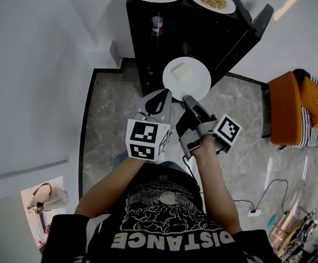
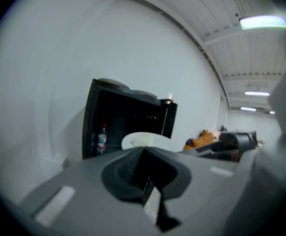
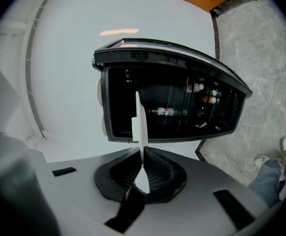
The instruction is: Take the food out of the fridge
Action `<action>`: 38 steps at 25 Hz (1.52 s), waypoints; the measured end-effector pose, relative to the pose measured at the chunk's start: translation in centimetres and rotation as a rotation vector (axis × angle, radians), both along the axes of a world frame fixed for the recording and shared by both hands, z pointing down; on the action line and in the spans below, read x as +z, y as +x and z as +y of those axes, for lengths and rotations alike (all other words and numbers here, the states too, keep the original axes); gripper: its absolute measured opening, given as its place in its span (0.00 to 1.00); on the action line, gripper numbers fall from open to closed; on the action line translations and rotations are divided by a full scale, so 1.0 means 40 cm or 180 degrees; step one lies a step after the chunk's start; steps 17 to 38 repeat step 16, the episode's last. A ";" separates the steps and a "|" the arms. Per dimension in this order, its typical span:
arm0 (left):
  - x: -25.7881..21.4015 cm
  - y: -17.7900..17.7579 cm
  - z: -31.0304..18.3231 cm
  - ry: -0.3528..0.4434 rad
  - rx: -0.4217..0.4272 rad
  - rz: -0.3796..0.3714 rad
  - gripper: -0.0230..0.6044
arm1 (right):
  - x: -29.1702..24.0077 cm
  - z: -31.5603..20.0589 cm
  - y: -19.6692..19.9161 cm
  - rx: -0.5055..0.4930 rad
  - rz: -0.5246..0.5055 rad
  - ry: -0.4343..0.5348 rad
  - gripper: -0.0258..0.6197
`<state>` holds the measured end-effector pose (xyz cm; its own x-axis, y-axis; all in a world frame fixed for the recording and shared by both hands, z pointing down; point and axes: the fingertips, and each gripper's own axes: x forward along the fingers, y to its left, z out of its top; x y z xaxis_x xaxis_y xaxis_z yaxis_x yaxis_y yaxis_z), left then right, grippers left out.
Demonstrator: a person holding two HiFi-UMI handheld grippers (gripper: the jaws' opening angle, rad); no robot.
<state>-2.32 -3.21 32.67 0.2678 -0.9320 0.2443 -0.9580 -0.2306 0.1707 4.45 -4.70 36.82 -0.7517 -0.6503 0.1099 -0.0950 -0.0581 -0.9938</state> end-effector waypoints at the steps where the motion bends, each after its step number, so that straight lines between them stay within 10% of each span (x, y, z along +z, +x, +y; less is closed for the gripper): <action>1: -0.004 0.001 -0.001 0.0011 0.0004 -0.0003 0.04 | -0.003 -0.001 0.000 0.0003 -0.0006 0.0005 0.06; 38: -0.019 0.003 -0.025 0.0050 0.0013 -0.0023 0.04 | -0.006 -0.020 -0.010 -0.0048 -0.0032 0.0002 0.06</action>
